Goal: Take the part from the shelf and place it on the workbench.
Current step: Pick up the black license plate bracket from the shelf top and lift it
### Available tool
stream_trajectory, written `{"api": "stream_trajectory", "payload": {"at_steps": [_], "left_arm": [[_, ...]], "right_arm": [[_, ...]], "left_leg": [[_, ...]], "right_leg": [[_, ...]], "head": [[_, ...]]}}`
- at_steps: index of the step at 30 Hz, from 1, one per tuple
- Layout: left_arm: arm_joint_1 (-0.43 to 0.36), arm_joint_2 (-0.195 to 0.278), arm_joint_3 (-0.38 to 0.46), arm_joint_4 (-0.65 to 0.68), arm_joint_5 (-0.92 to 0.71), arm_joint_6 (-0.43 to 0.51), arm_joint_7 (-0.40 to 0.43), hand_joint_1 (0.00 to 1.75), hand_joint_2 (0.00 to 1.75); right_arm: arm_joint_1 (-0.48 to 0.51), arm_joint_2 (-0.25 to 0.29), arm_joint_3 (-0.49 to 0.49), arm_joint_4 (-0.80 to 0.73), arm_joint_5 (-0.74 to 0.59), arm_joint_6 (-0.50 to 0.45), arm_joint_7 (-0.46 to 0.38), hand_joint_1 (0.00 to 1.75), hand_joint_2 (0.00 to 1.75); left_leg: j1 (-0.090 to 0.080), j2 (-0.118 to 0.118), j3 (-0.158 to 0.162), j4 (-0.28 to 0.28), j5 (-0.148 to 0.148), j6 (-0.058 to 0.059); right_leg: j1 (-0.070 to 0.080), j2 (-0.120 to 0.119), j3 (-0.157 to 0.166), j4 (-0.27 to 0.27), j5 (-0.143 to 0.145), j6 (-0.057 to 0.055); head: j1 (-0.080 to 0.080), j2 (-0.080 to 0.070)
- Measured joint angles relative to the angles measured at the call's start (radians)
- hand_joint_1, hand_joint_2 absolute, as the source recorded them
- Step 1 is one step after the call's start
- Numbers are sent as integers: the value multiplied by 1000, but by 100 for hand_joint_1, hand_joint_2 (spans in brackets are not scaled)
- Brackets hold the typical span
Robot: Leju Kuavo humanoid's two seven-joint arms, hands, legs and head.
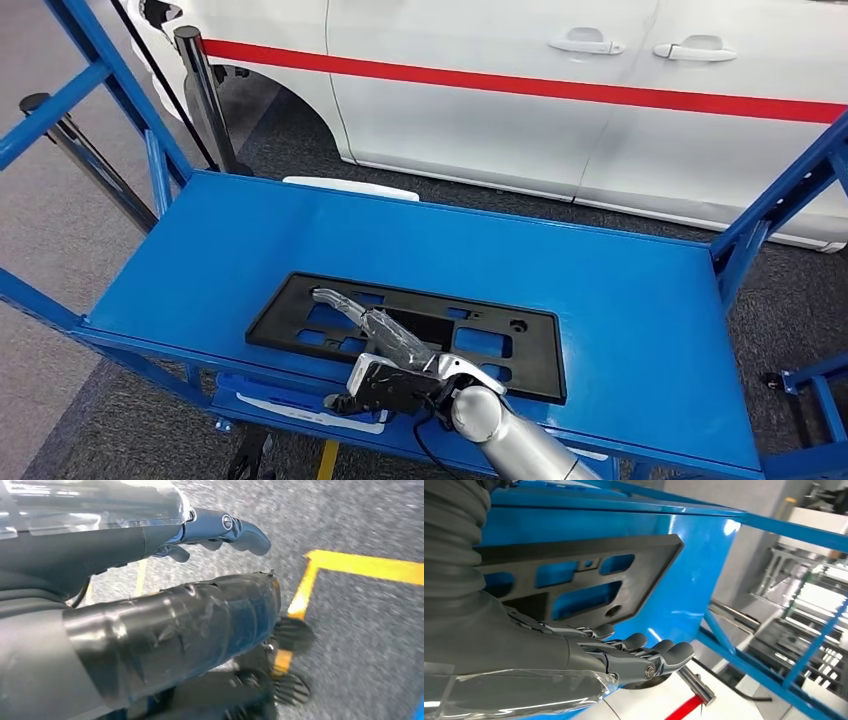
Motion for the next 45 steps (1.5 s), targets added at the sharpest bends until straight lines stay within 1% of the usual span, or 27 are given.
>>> {"api": "stream_trajectory", "payload": {"at_steps": [3,5,8,9,10,11,14,16,18,20,21,23,24,25,26,27,28,30,31,35,36,39,40,41,42,44,45], "left_arm": [[1,2,2,0,1,-1,-1,0,0],[0,3,3,0,2,-1,-2,0,0],[-2,5,5,0,3,-1,-3,0,0],[-1,6,6,0,3,-1,-3,0,0],[-1,7,7,0,5,-1,-4,0,0],[0,7,8,0,6,-1,-4,0,0],[-1,7,12,0,11,-2,-7,0,0],[-1,7,15,0,12,-2,-9,0,0],[-2,8,17,0,13,0,-9,0,0],[-2,10,18,0,13,0,-8,0,0],[-2,11,18,0,14,0,-7,0,0],[0,12,20,0,15,-2,-2,0,0],[2,12,21,0,17,-2,2,0,0],[4,13,23,0,19,-1,5,0,0],[6,14,24,0,21,0,7,0,0],[7,15,24,0,22,1,9,0,0],[7,16,25,0,22,1,9,0,0],[6,18,26,0,23,1,9,0,0],[6,18,27,0,23,1,9,0,0],[10,18,30,0,24,2,10,0,0],[9,19,31,0,25,3,11,0,0],[6,19,34,0,30,8,14,0,0],[6,20,37,0,32,11,15,0,0],[6,20,39,0,36,13,16,0,0],[6,20,42,0,40,15,17,0,0],[6,19,45,0,46,18,18,0,0],[6,19,46,0,49,19,18,0,0]], "right_arm": [[-17,8,7,26,5,-6,2,0,175],[-25,11,9,36,7,-7,2,0,175],[-32,12,11,52,18,-11,4,0,175],[-33,12,13,60,24,-13,7,0,175],[-34,12,16,69,29,-16,9,0,175],[-37,12,19,78,35,-19,11,0,175],[-55,20,26,102,51,-27,15,0,175],[-70,28,30,118,59,-30,16,0,175],[-78,34,34,132,68,-35,17,0,175],[-84,41,37,142,79,-42,18,0,175],[-89,44,41,147,85,-45,18,0,175],[-96,50,49,160,98,-51,21,0,175],[-97,52,52,167,104,-54,22,0,175],[-98,54,54,175,110,-58,23,0,175],[-98,55,56,182,115,-61,23,0,175],[-98,56,57,187,118,-64,23,0,175],[-99,58,57,191,120,-65,23,0,175],[-103,63,58,198,121,-65,23,0,175],[-104,65,58,200,122,-65,23,0,175],[-108,69,59,207,124,-67,23,0,175],[-110,69,59,208,128,-68,24,0,175],[-114,69,65,216,159,-86,34,0,175],[-114,69,70,219,180,-104,44,0,175],[-115,70,75,223,206,-127,56,0,175],[-117,71,80,226,234,-155,69,0,175],[-126,74,90,232,290,-214,98,0,175],[-131,77,94,235,314,-240,110,0,175]], "left_leg": [[-2,-1,1,-19,2,18],[2,0,1,-25,8,32],[1,2,-1,-27,12,44],[0,2,-2,-27,12,44],[-1,1,-2,-27,12,44],[-2,0,-1,-27,12,44],[-5,-1,-1,-24,10,41],[-8,-1,-6,-23,9,33],[-9,0,-8,-24,10,23],[-7,0,-15,-7,-6,12],[-5,0,-29,25,-27,7],[-2,0,-84,145,-87,-3],[0,0,-112,204,-108,-7],[2,0,-130,239,-113,-10],[3,0,-129,235,-98,-13],[5,1,-111,193,-66,-14],[7,1,-82,127,-30,-14],[6,0,-30,15,12,-8],[3,-1,-19,-10,16,-3],[3,-2,-17,-24,21,24],[5,-1,-16,-27,24,31],[4,1,-18,-28,27,42],[4,1,-18,-28,27,42],[4,0,-18,-28,27,42],[4,-1,-18,-27,26,42],[2,-2,-18,-25,25,39],[1,-2,-19,-23,24,35]], "right_leg": [[3,-1,-8,0,4,15],[2,1,-22,30,-18,23],[0,2,-98,199,-105,30],[0,2,-124,254,-122,30],[0,2,-135,277,-121,29],[0,2,-129,263,-101,27],[5,2,-42,77,-9,12],[9,3,-12,8,4,6],[9,4,-10,-1,3,2],[5,4,-6,-10,8,-7],[2,4,-4,-15,11,-12],[1,3,-4,-16,12,-16],[2,3,-4,-16,11,-17],[2,3,-4,-15,11,-18],[2,4,-4,-13,10,-17],[1,5,-4,-11,9,-16],[0,6,-4,-8,8,-14],[4,7,-7,-2,4,-6],[5,7,-9,0,4,-1],[4,6,-17,15,-7,19],[3,6,-30,44,-27,24],[0,6,-113,225,-115,32],[0,5,-133,268,-125,33],[0,5,-135,273,-115,32],[0,5,-119,241,-89,30],[3,6,-52,107,-26,20],[5,6,-25,49,-8,15]], "head": [[0,0],[1,0],[2,0],[1,0],[1,0],[1,0],[1,0],[1,0],[1,0],[1,0],[1,0],[0,0],[0,0],[0,0],[0,0],[0,0],[0,0],[0,0],[0,0],[1,0],[1,0],[2,0],[2,0],[2,0],[2,0],[2,0],[2,0]]}}
